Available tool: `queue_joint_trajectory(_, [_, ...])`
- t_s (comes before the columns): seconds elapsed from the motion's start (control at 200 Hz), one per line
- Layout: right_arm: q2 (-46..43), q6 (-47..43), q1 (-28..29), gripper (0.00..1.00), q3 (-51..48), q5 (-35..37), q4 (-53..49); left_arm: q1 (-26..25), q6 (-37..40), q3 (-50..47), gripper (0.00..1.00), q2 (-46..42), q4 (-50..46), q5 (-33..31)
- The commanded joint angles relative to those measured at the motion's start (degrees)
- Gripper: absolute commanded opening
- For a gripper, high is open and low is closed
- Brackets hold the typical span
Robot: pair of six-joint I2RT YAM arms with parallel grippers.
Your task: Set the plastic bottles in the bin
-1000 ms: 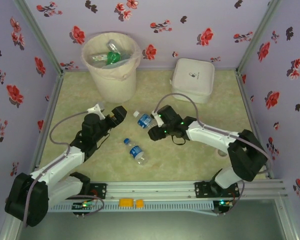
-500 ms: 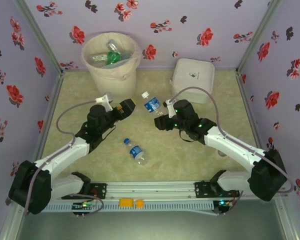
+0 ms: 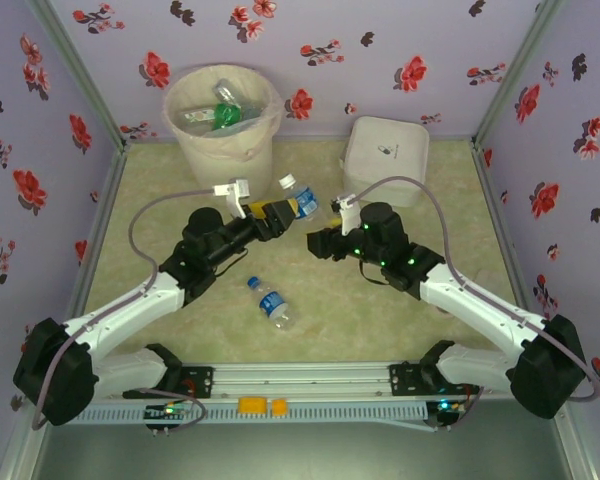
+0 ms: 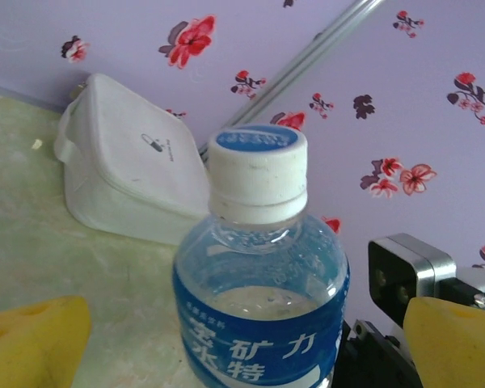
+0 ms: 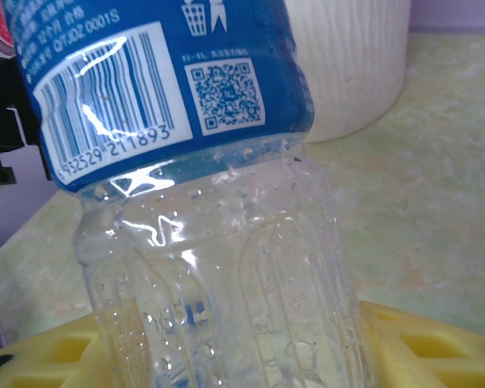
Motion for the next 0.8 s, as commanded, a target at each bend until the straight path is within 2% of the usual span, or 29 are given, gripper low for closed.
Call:
queue_joint_trajectory(0.0, [0.43, 1.29, -0.34, 0.41, -0.86, -3.29, 5.36, -0.69, 2.38, 2.4, 1.0, 1.12, 2.62, 1.01])
queue_joint_trajectory(0.38, [0.83, 2.87, -0.23, 0.41, -2.01, -6.83, 8.61, -0.82, 1.08, 5.25, 0.97, 7.38, 6.13, 0.07])
queue_joint_trajectory(0.48, [1.05, 2.5, -0.23, 0.41, -2.0, -6.41, 7.41, -0.86, 0.75, 5.8, 0.9, 8.31, 6.9, -0.05])
queue_joint_trajectory(0.605, [0.67, 2.19, -0.23, 0.41, -1.98, -6.05, 6.92, -0.82, -0.19, 5.77, 0.71, 8.8, 8.22, 0.44])
queue_joint_trajectory(0.73, [1.0, 1.58, -0.23, 0.42, -1.74, -5.49, 6.39, -0.82, -1.14, 5.7, 0.58, 8.76, 9.11, 1.01])
queue_joint_trajectory(0.795, [1.0, 1.48, -0.24, 0.46, -1.58, -5.18, 6.21, -0.8, -1.19, 6.07, 0.54, 8.45, 8.54, 1.0])
